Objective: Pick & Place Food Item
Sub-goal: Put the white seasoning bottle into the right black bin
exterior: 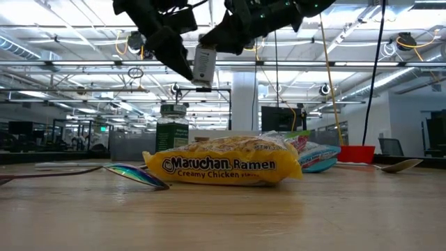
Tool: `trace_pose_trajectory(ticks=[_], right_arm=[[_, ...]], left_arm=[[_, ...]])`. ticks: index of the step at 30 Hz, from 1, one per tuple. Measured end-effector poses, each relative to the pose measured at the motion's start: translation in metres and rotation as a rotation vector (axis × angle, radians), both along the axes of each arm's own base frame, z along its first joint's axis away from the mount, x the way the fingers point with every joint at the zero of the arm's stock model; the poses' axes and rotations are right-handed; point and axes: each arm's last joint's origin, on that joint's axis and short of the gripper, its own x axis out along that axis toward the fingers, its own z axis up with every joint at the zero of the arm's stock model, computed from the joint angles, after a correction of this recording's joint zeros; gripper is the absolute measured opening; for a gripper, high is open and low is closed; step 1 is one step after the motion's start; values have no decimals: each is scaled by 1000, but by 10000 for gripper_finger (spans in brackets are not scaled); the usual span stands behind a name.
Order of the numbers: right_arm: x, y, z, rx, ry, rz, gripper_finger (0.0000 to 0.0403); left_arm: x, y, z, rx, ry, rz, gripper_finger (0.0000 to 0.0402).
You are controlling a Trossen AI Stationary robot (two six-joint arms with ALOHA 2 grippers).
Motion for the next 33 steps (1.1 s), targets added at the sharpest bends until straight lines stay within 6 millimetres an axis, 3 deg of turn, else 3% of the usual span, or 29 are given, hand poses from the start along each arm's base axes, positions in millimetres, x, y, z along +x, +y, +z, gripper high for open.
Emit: trace_pose_trajectory(ticks=[7, 11, 19, 23, 28, 33], right_arm=[[-1, -4, 0, 21, 4, -16, 202], [-2, -5, -2, 24, -3, -20, 202], [-2, -5, -13, 51, -78, -30, 202], [-3, -5, -19, 73, -107, -33, 202], [-4, -3, -24, 121, -163, 8, 202], [-6, -2, -31, 148, -168, 5, 202]], left_arm=[[-23, 13, 11, -80, -45, 28, 257], [-40, 18, 6, -173, -75, 12, 257], [-74, 17, -50, -311, -229, 64, 257], [-84, 12, -71, -290, -387, 74, 257], [-88, 5, -81, -231, -598, 28, 257], [-88, 1, -83, -198, -659, -1, 257]])
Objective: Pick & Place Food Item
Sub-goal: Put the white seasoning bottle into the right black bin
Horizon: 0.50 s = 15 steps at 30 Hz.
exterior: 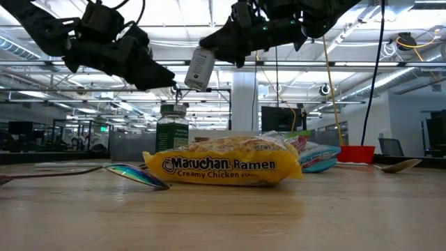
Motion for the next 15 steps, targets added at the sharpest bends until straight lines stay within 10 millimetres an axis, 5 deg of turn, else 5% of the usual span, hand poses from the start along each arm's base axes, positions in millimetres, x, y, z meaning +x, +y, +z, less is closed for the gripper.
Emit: trace_pose_trajectory(ticks=[15], right_arm=[[5, 11, 1, -21, -50, 80, 202]], left_arm=[[6, -9, 6, -41, -72, -52, 257]])
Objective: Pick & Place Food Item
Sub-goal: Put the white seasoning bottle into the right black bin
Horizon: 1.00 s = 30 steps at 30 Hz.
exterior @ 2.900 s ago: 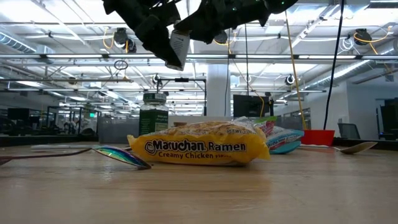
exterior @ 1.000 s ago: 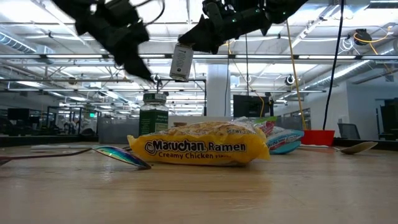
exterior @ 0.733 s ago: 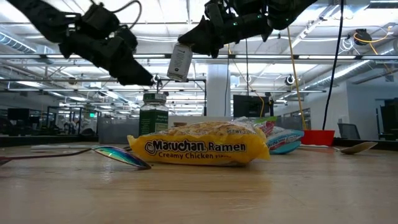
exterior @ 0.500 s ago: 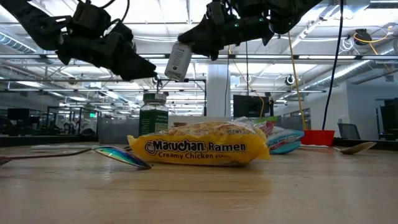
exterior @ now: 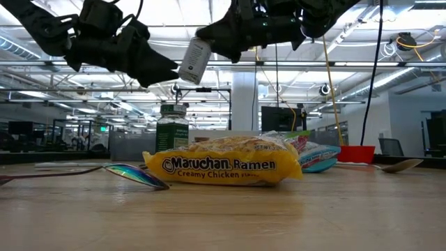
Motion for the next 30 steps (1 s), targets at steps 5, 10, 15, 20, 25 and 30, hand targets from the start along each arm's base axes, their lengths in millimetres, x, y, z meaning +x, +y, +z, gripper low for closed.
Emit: trace_pose_trajectory(ticks=[5, 10, 15, 20, 25, 30], right_arm=[[1, 3, 1, -4, -9, 8, 202], [2, 6, 1, -5, -9, 17, 202], [3, 10, 3, -11, -29, 28, 202], [3, 12, 3, -12, -36, 34, 202], [3, 13, 4, -14, -42, 34, 202], [3, 13, 2, -6, -24, 33, 202]], left_arm=[[1, -3, 3, -32, -33, -64, 257], [3, -6, 5, -25, -52, -82, 257], [4, -7, 3, -25, -45, -63, 257], [12, -5, 2, -36, -28, -73, 257], [31, -2, 2, -40, -6, -103, 257], [48, 2, 1, -23, 28, -118, 257]])
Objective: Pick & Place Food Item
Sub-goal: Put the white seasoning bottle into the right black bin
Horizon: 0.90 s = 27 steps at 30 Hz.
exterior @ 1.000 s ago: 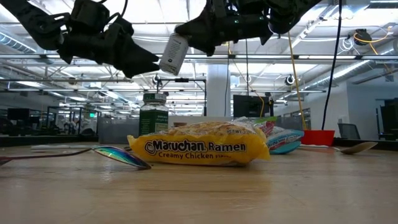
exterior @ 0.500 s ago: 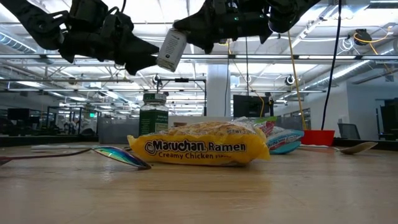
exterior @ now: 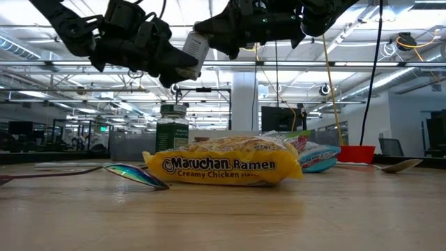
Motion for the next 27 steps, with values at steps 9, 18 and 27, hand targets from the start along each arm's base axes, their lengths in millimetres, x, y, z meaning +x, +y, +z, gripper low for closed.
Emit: trace_pose_trajectory(ticks=[9, 18, 27], right_arm=[[0, 0, -4, -5, 35, -5, 202], [-1, -2, -3, -6, 35, -8, 203], [0, -4, -1, -54, 17, -98, 272]], left_arm=[[3, 2, -2, 17, 36, 7, 223], [3, 2, -3, 35, 46, 6, 207], [2, 2, -7, 32, 88, 9, 207]])
